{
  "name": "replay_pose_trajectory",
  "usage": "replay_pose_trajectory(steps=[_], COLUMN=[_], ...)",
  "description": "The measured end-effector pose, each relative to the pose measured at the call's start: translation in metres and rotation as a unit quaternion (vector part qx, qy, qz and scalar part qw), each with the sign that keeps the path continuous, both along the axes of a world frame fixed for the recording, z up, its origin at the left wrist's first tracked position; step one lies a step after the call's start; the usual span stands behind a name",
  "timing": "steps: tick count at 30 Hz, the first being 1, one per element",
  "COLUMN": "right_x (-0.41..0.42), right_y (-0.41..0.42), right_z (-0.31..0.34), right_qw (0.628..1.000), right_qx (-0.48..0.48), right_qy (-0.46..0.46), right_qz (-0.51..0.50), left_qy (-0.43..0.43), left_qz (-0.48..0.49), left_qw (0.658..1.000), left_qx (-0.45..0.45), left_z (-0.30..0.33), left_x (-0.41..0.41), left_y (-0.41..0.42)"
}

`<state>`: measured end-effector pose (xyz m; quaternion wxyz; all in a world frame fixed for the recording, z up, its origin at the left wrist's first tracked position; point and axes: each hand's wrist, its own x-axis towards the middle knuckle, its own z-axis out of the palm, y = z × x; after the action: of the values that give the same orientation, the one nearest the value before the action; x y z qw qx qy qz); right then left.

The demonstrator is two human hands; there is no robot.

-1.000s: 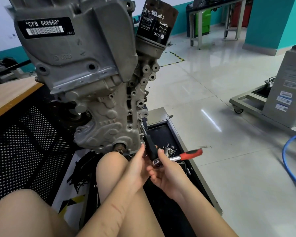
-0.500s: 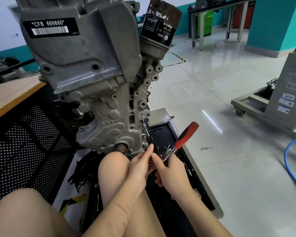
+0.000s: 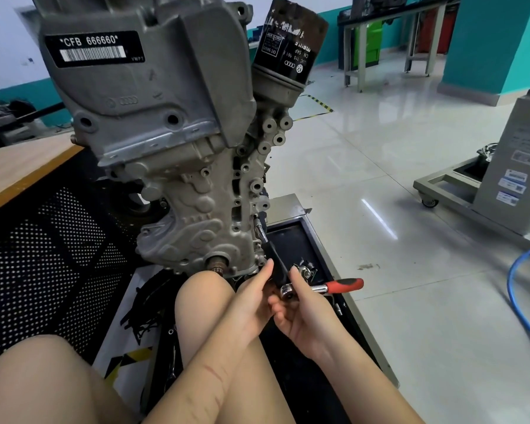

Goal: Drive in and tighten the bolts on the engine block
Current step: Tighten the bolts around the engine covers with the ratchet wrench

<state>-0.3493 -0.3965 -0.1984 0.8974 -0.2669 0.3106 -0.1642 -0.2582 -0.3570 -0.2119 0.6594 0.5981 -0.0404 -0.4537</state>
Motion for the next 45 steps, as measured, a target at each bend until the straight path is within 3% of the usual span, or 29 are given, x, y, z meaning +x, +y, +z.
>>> replay_pose_trajectory(steps=[3, 5, 9, 11, 13, 16, 19, 21, 24, 27, 31, 33, 35, 39, 42, 45], right_x=[0.002, 0.002, 0.002, 0.002, 0.002, 0.000, -0.001, -0.001, 0.000, 0.002, 0.001, -0.001, -0.001, -0.002, -0.003, -0.001], right_y=[0.003, 0.003, 0.002, 0.002, 0.003, 0.002, 0.000, 0.000, 0.002, 0.003, 0.004, 0.004, 0.003, 0.001, -0.001, -0.001], right_z=[-0.001, -0.004, -0.009, -0.010, -0.007, -0.001, 0.002, 0.002, 0.002, -0.003, -0.007, -0.007, -0.005, 0.002, 0.004, 0.002], right_qw=[0.997, 0.981, 0.877, 0.859, 0.899, 0.972, 0.997, 1.000, 0.999, 0.989, 0.918, 0.897, 0.925, 0.988, 0.999, 0.999], right_qx=[-0.081, -0.185, -0.455, -0.482, -0.416, -0.225, -0.069, -0.019, -0.031, -0.142, -0.377, -0.419, -0.361, -0.146, -0.010, -0.002], right_qy=[0.017, 0.054, 0.154, 0.170, 0.135, 0.060, 0.013, 0.004, 0.009, 0.045, 0.124, 0.140, 0.123, 0.049, 0.017, 0.019], right_qz=[-0.001, -0.009, -0.009, 0.007, 0.009, 0.007, 0.010, 0.008, 0.011, 0.009, 0.000, 0.008, 0.014, 0.031, 0.031, 0.032], left_qy=[-0.010, -0.026, -0.057, -0.041, -0.028, 0.011, 0.041, 0.035, 0.006, -0.029, -0.089, -0.090, -0.079, -0.019, 0.039, 0.018], left_qz=[0.005, 0.011, 0.051, 0.046, 0.006, -0.030, -0.041, -0.038, -0.030, -0.006, 0.044, 0.054, 0.044, -0.013, -0.031, -0.028], left_qw=[1.000, 1.000, 0.997, 0.998, 1.000, 0.999, 0.998, 0.999, 1.000, 1.000, 0.995, 0.994, 0.996, 1.000, 0.999, 0.999], left_qx=[-0.005, -0.011, -0.024, -0.020, 0.000, 0.004, -0.008, -0.003, 0.002, -0.001, 0.010, 0.011, 0.006, 0.009, -0.012, -0.003], left_z=[-0.003, -0.003, -0.006, -0.004, -0.001, 0.004, 0.006, 0.005, 0.002, -0.001, -0.005, -0.005, -0.004, 0.001, 0.003, 0.000], left_x=[0.002, 0.002, 0.001, 0.001, 0.001, -0.001, -0.003, -0.003, 0.000, 0.000, -0.001, -0.003, -0.003, -0.002, -0.003, -0.002], left_y=[0.001, 0.002, 0.000, 0.001, 0.002, 0.002, 0.002, 0.002, 0.003, 0.003, 0.001, 0.000, 0.001, 0.003, 0.002, 0.002])
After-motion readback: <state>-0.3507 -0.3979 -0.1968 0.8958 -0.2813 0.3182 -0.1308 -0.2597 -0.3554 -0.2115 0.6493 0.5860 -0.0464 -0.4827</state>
